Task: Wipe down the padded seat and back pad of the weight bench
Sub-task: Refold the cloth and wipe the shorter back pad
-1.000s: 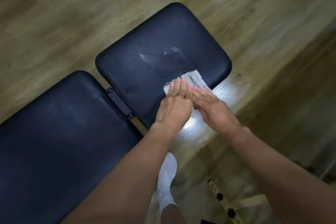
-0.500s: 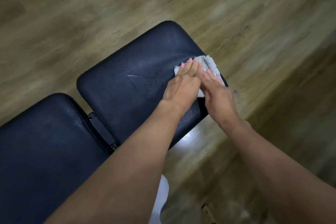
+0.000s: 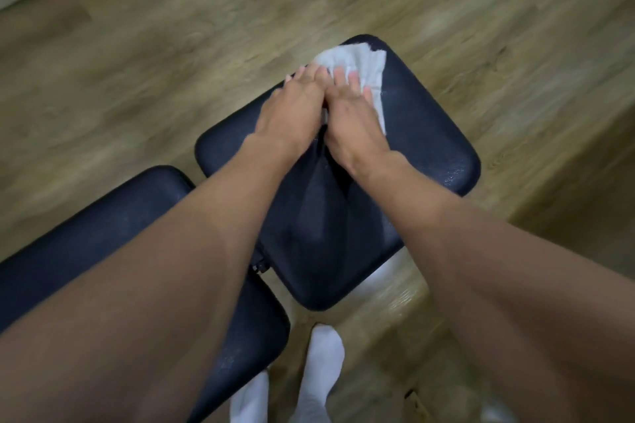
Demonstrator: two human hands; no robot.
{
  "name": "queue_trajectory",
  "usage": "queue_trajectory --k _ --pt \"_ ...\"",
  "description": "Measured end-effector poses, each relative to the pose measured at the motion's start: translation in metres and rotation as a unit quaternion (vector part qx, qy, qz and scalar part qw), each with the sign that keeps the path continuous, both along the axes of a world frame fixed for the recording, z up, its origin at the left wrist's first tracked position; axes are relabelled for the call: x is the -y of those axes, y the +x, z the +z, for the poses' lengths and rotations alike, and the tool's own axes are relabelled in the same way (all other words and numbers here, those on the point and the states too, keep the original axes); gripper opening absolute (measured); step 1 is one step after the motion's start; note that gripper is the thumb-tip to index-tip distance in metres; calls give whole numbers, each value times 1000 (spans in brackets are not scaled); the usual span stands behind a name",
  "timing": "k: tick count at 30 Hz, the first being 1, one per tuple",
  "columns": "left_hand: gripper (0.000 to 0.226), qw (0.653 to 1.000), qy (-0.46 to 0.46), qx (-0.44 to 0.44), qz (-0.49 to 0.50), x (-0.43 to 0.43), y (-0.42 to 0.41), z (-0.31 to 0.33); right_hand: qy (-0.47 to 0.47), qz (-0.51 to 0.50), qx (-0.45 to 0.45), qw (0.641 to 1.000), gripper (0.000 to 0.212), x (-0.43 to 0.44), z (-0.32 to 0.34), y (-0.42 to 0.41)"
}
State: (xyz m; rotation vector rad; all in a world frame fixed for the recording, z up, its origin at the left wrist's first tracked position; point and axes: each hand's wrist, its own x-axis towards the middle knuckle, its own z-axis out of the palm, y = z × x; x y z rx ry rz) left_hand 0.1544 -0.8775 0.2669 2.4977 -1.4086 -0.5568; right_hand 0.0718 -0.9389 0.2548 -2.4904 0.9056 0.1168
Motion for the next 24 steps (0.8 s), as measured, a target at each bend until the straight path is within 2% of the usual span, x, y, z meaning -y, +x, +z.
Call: queue_trajectory --k 3,10,14,19,21,24 --pt "46 1000 -13 4 4 -45 10 -2 6 35 -4 999 68 -38 4 8" --pt "56 998 31 50 22 -125 1 2 17 81 -8 997 66 -113 9 1" --pt "58 995 77 14 57 -170 -15 9 18 98 -24 995 60 -154 5 -12" --pt "61 991 134 4 2 -207 -33 23 61 108 15 992 53 -181 20 -32" --pt "57 993 117 -24 14 -209 -38 33 80 78 29 993 40 -177 35 -38" --pt "41 996 40 -51 59 -212 -47 53 138 14 44 989 30 -176 59 -41"
